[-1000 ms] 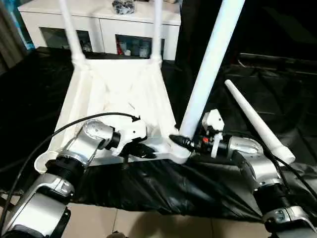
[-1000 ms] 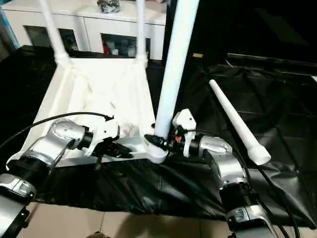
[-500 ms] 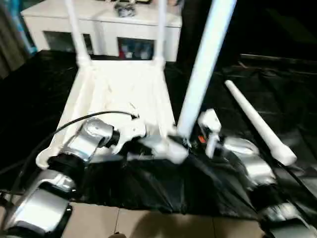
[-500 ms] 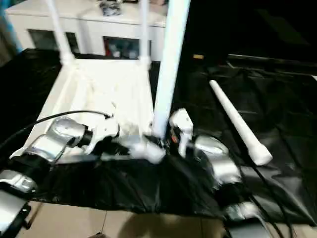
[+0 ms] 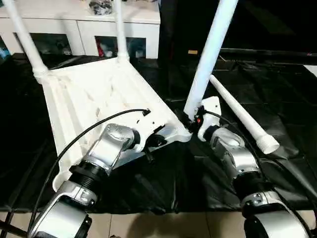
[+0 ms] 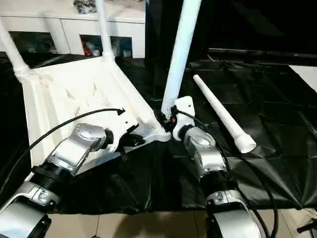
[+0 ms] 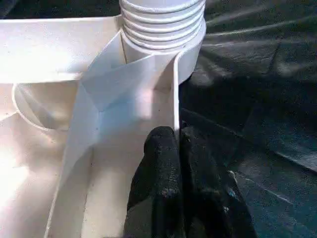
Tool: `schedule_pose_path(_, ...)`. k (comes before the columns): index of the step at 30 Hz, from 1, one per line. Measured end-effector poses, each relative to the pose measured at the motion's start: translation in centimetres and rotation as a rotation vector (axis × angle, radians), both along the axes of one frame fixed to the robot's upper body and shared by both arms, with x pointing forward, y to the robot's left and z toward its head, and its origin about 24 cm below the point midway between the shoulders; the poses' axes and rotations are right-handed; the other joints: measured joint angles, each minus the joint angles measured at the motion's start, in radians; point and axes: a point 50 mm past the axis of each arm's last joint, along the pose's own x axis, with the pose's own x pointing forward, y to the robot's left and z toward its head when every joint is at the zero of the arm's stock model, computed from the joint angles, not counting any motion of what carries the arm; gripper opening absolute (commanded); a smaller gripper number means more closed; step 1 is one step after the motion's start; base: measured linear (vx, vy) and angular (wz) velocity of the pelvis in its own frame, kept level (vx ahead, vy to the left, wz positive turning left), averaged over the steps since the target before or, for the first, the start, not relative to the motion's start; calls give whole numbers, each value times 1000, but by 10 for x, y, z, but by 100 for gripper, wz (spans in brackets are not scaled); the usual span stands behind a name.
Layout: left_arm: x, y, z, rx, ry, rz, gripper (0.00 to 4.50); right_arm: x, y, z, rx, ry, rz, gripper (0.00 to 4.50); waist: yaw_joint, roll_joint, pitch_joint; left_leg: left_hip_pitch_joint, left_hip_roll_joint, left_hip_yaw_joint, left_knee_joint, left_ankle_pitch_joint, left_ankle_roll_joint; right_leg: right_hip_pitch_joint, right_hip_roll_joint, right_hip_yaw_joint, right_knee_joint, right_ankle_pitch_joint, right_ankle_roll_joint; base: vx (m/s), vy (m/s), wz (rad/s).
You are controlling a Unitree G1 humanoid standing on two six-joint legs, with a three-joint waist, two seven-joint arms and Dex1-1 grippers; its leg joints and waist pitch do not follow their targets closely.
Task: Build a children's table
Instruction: Insert table leg to table base
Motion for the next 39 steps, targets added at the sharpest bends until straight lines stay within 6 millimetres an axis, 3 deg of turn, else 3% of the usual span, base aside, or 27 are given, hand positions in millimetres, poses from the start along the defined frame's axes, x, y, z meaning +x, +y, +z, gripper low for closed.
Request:
schedule_pose_path(6,0,4,2,17,-10,6,0,2,4,2,-2,0,11,189,-3,0,0,0,0,0,-5,0,-1,-1,1,0,0,0,0,0,0,0)
schedule_pose_path(7,0,5,2,19,-13,6,0,2,4,2,-3,-2,13,245,-3,0,0,0,0,1,-5,0,-1,-1,1,0,0,0,0,0,0,0)
schedule_pose_path(10,0,6,2,27,-27,-13,0,2,5,-4,3,23,23,261,-2,0,0,0,0,1,-5,0,-1,-3,1,0,0,0,0,0,0,0)
schedule_pose_path(16,-1,11,6,15,-65,-98,0,0,1,-8,20,37,67,325,11,2,1,-12,0,3,-6,0,-1,-17,1,1,0,8,-7,0,0,0)
schedule_pose_path(22,-1,19,7,19,-82,-144,0,-4,-3,-9,9,38,157,380,18,5,3,-17,1,4,-4,0,0,-20,1,1,0,8,-7,0,0,0)
schedule_pose_path(26,-2,24,7,8,-77,-192,0,-8,-4,-8,7,32,235,380,23,5,3,-17,1,4,-4,0,-1,-20,1,1,1,8,-7,0,0,0)
schedule_pose_path(39,-11,44,4,0,-25,-428,0,-31,-20,-5,-53,34,574,380,72,6,3,-17,2,6,0,0,0,-19,0,1,3,8,-7,0,0,0)
